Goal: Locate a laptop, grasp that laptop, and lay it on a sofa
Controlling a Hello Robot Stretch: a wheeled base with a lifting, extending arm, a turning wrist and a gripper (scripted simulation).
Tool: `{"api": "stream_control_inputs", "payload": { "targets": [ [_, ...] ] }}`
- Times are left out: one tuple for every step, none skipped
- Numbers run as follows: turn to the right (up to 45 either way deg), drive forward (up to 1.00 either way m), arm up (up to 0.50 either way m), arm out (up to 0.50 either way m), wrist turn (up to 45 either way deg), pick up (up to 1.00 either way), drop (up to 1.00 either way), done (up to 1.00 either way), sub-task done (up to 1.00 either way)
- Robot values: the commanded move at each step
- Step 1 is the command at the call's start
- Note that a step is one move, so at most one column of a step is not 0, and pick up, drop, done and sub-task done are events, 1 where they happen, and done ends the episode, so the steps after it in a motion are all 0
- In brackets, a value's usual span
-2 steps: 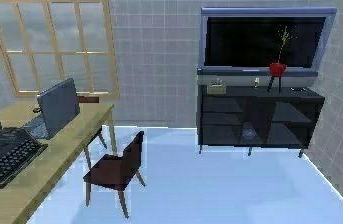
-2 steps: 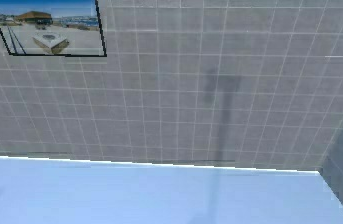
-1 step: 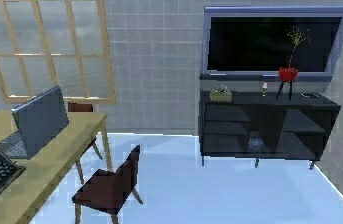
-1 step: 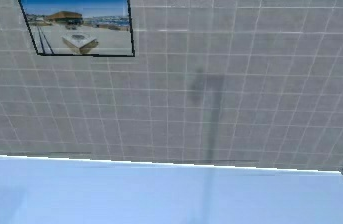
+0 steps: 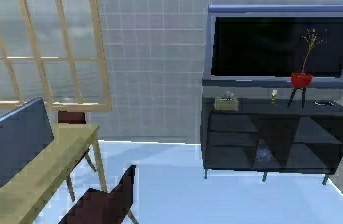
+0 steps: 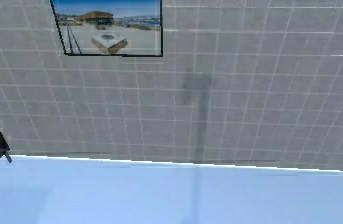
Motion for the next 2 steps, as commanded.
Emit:
{"api": "stream_control_inputs", "payload": {
  "targets": [
    [0.0, 1.0, 0.0, 0.0, 0.0, 0.0, 0.0, 0.0, 0.0],
    [6.0, 0.0, 0.0, 0.0, 0.0, 0.0, 0.0, 0.0, 0.0]
  ]
}}
